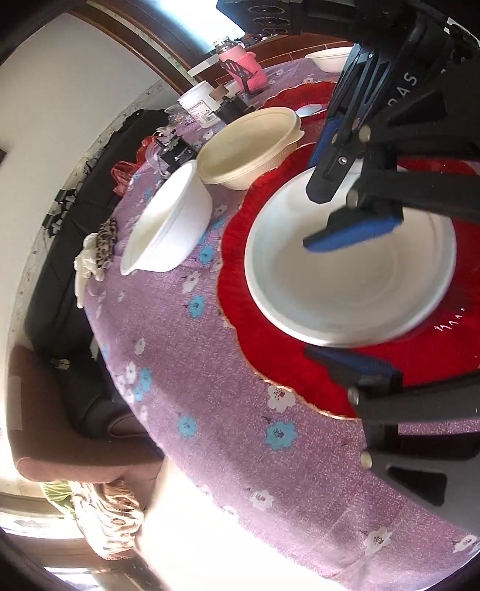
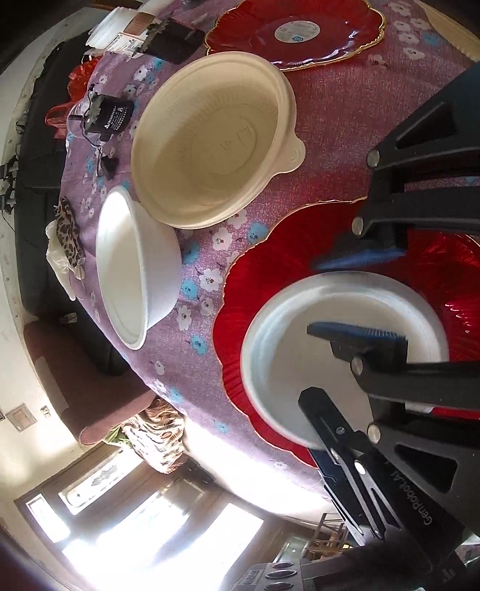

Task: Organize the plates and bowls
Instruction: 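Carry the white plate onto the large red plate and open the right tool, then reach the right tool to the red scalloped plate and grasp its rim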

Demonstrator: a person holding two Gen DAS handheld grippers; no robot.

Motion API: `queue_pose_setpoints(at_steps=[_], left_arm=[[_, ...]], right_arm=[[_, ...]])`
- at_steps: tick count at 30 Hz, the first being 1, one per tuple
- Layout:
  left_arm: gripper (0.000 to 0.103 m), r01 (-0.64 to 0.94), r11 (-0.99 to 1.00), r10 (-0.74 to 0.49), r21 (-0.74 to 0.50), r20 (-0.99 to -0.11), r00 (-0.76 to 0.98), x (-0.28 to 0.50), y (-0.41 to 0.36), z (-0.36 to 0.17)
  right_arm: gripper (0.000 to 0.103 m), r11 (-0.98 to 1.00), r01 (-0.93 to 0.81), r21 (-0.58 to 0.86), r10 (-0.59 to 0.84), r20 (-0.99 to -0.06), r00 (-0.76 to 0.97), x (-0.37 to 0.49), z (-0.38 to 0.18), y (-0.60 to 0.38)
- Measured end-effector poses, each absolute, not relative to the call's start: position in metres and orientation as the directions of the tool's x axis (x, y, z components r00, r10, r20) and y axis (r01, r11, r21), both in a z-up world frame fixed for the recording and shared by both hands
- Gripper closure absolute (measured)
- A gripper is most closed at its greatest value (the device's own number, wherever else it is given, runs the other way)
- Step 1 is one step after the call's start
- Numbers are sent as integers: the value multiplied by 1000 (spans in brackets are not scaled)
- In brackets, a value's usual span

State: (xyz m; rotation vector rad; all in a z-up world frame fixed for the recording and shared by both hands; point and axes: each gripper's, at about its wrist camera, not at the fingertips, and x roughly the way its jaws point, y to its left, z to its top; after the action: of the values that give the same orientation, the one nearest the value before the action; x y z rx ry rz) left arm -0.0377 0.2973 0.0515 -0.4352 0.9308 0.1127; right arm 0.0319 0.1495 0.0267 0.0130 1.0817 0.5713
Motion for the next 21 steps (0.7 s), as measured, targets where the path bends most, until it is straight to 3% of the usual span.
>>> queue_pose_setpoints(at_steps=[2, 7, 8, 11, 12, 15, 17, 19, 21], left_arm=[[47, -281, 913, -66, -295, -787, 614, -41, 296, 57], [46, -291, 923, 30, -250, -710, 704, -63, 291, 83], [42, -301, 927, 75, -225, -673, 735, -72, 287, 95], [14, -307, 935, 154, -180, -572, 806, -92, 272, 124], [5, -310, 937, 186, -162, -522, 832, -101, 264, 136], [0, -279, 951, 212, -134, -374, 903, -122, 242, 164], [0, -228, 965, 178, -128, -318, 931, -129, 228, 176], [0, -174, 975, 118, -137, -339, 933, -124, 215, 182], [0, -132, 979, 58, -152, -415, 908, -108, 203, 180]], right_arm=[[56, 858, -435, 274, 445, -819, 362, 30, 32, 148], [56, 856, -430, 287, 472, -772, 425, 19, 54, 126], [56, 859, -430, 277, 470, -759, 450, 13, 61, 119], [53, 875, -433, 217, 447, -705, 550, -7, 86, 94], [45, 885, -426, 185, 430, -675, 600, -16, 96, 82], [15, 918, -380, 116, 368, -608, 703, -29, 115, 46], [12, 936, -340, 89, 326, -582, 745, -34, 124, 18], [12, 955, -285, 83, 277, -597, 753, -32, 127, -19], [12, 972, -214, 100, 230, -612, 757, -28, 126, -57]])
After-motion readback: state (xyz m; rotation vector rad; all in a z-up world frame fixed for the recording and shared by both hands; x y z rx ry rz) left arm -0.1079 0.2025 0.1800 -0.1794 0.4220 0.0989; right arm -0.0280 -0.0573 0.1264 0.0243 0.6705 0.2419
